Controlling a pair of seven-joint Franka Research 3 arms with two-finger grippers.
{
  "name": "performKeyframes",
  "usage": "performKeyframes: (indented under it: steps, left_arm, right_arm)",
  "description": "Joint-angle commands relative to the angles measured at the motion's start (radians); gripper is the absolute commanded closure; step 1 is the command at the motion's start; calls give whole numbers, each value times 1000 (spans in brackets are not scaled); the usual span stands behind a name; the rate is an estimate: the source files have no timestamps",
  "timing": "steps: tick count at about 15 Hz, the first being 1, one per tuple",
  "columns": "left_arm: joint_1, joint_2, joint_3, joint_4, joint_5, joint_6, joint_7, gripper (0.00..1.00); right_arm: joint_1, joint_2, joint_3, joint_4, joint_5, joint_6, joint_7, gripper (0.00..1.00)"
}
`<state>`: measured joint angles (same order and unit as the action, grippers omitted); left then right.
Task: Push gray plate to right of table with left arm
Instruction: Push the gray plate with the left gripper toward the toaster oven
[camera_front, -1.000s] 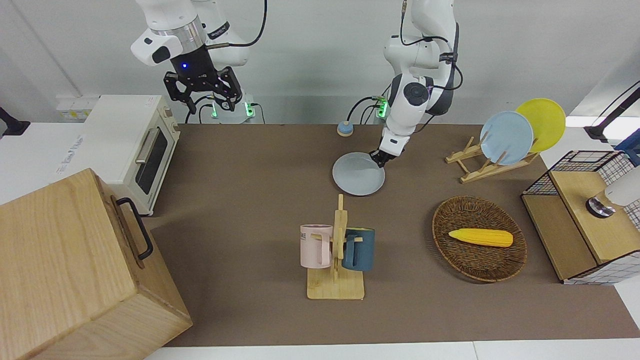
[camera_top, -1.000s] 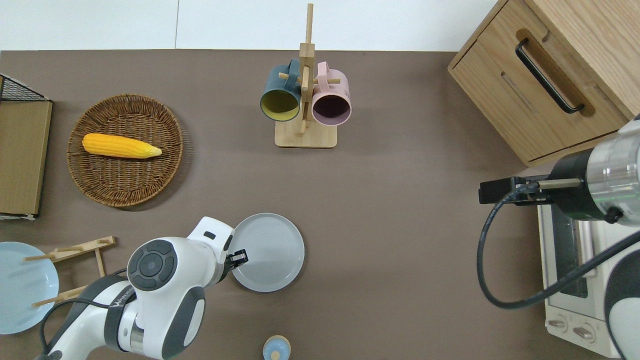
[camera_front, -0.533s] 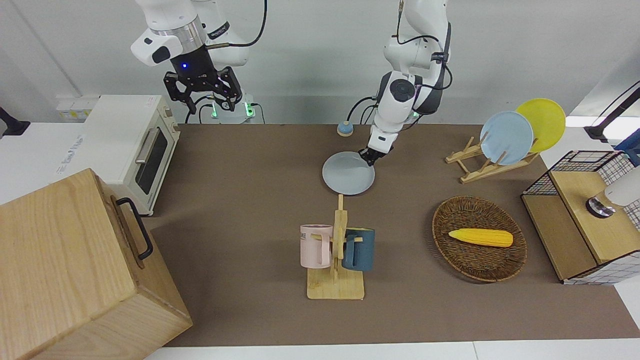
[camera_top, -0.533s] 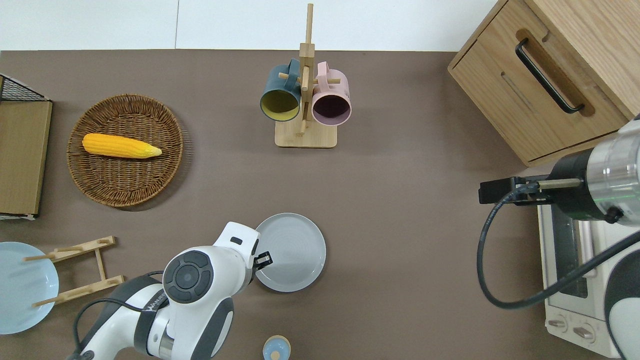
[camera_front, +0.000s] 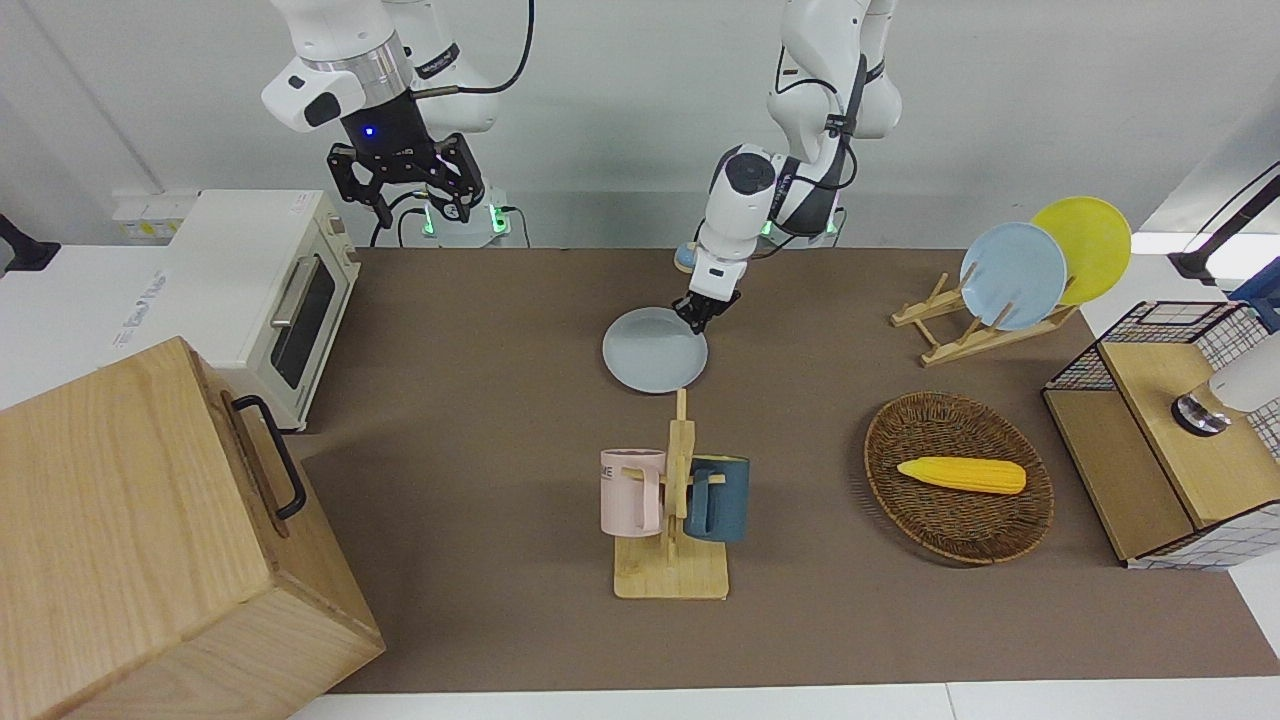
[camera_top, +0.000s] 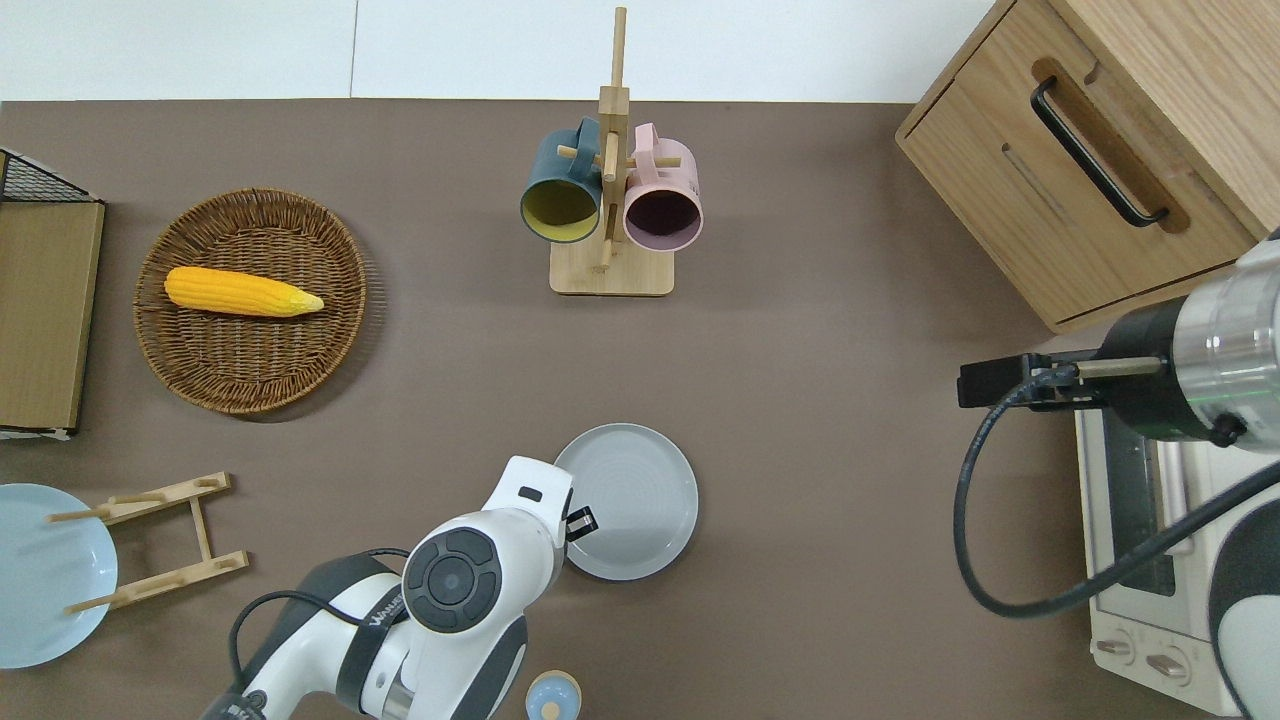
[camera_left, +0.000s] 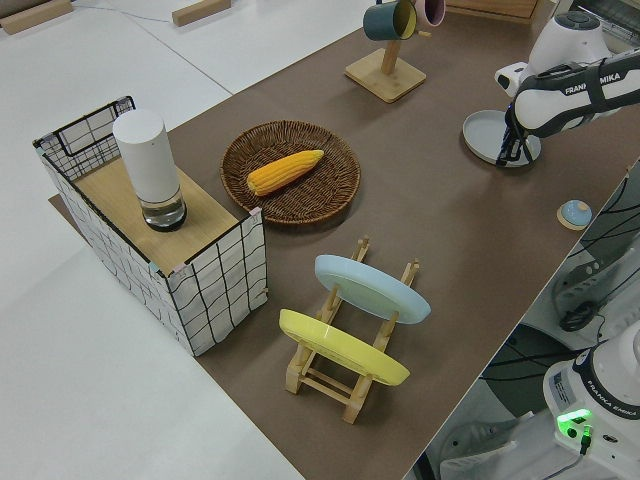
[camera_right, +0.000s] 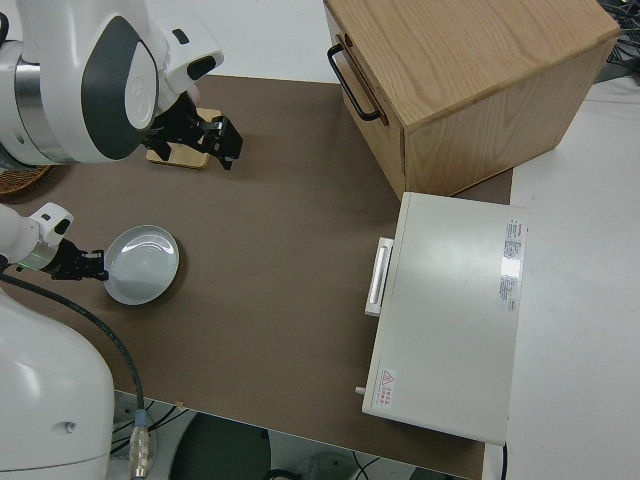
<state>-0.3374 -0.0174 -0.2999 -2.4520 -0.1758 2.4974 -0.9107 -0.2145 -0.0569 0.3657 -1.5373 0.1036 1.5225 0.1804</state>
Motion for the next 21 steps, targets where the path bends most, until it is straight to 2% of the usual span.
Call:
performKeyframes:
  steps: [1, 9, 14, 21]
  left_arm:
    - [-14, 48, -30, 42, -2, 24, -72, 1000]
    - [-61, 100, -56, 120, 9, 41, -181, 1000]
    - [-91, 158, -57, 166, 10, 46, -220, 1000]
    - [-118, 188, -56, 197, 12, 80, -260, 1000]
  right_arm:
    - [-6, 6, 4, 14, 16, -7, 2, 5]
    - [-6, 6, 4, 14, 16, -7, 2, 5]
    - [-6, 6, 4, 14, 16, -7, 2, 5]
    - [-6, 6, 4, 14, 16, -7, 2, 5]
